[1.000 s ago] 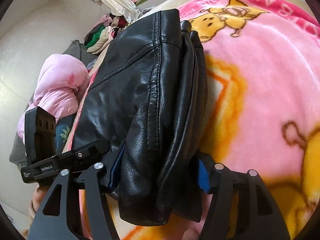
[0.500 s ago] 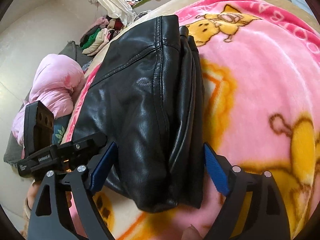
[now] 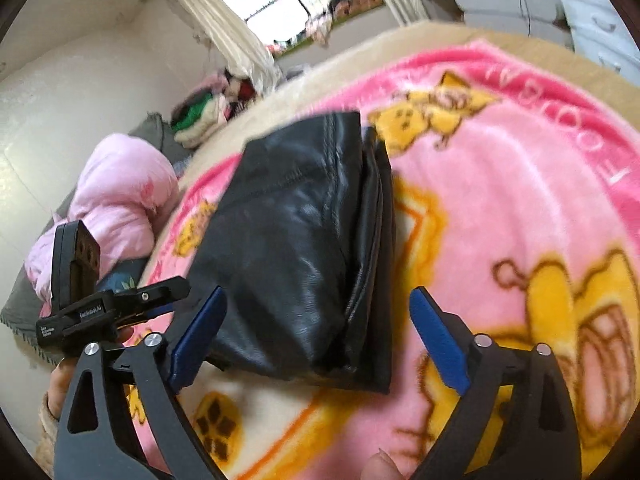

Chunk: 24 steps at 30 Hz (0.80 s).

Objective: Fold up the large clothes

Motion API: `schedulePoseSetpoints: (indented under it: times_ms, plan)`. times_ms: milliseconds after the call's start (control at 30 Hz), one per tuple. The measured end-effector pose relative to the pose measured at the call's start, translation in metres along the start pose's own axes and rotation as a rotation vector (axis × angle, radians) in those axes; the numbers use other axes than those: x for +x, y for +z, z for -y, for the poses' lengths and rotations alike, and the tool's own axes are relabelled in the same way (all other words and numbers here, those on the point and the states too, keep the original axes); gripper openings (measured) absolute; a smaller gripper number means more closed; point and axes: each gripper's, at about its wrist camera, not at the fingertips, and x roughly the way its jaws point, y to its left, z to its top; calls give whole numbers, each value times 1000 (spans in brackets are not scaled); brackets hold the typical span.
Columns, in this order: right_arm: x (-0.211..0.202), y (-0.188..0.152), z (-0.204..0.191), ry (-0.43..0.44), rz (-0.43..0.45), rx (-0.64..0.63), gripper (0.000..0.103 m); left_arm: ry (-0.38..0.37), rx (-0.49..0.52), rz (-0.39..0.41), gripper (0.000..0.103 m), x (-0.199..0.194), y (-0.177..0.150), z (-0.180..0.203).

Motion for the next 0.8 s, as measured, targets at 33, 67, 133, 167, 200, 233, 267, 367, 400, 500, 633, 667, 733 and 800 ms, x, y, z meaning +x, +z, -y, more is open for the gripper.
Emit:
schedulePoseSetpoints:
  times_ms: [33, 67, 133, 167, 200, 233, 267, 367, 400, 500, 633, 667, 733, 800]
  plan:
    - [-7, -4, -1, 1, 21, 1, 94, 9, 15, 13, 93, -6, -1, 2]
    - [-14, -8, -3, 4, 42, 1, 95, 21, 31, 27, 93, -13, -4, 3]
    - [-25, -11, -7, -3, 70, -9, 96, 39, 64, 58, 93, -29, -13, 6]
    - [-32, -15, -11, -11, 90, -21, 96, 48, 73, 69, 94, -34, -16, 7]
    - [-37, -18, -14, -12, 104, -28, 97, 51, 80, 80, 94, -40, -21, 8]
    - [-42, -20, -18, -12, 119, -34, 98, 50, 83, 86, 94, -44, -23, 11]
    - [-46, -24, -23, -11, 133, -42, 98, 50, 88, 93, 94, -48, -28, 11]
    - [-58, -36, -37, -24, 161, -76, 98, 65, 102, 120, 94, -60, -44, 13]
    - [-62, -40, -42, -37, 171, -91, 98, 72, 103, 129, 94, -60, -46, 15]
    - [-67, -52, -54, -97, 189, -149, 98, 108, 100, 173, 94, -69, -61, 15]
    - [-72, -68, -64, -178, 196, -190, 98, 130, 78, 192, 94, -73, -80, 12]
    - [-72, -72, -62, -181, 194, -189, 98, 135, 78, 195, 94, -74, -84, 11]
    - [-72, -80, -62, -204, 185, -200, 98, 153, 80, 199, 94, -74, -92, 11]
    - [-70, -87, -63, -248, 182, -231, 98, 165, 82, 201, 94, -75, -100, 9]
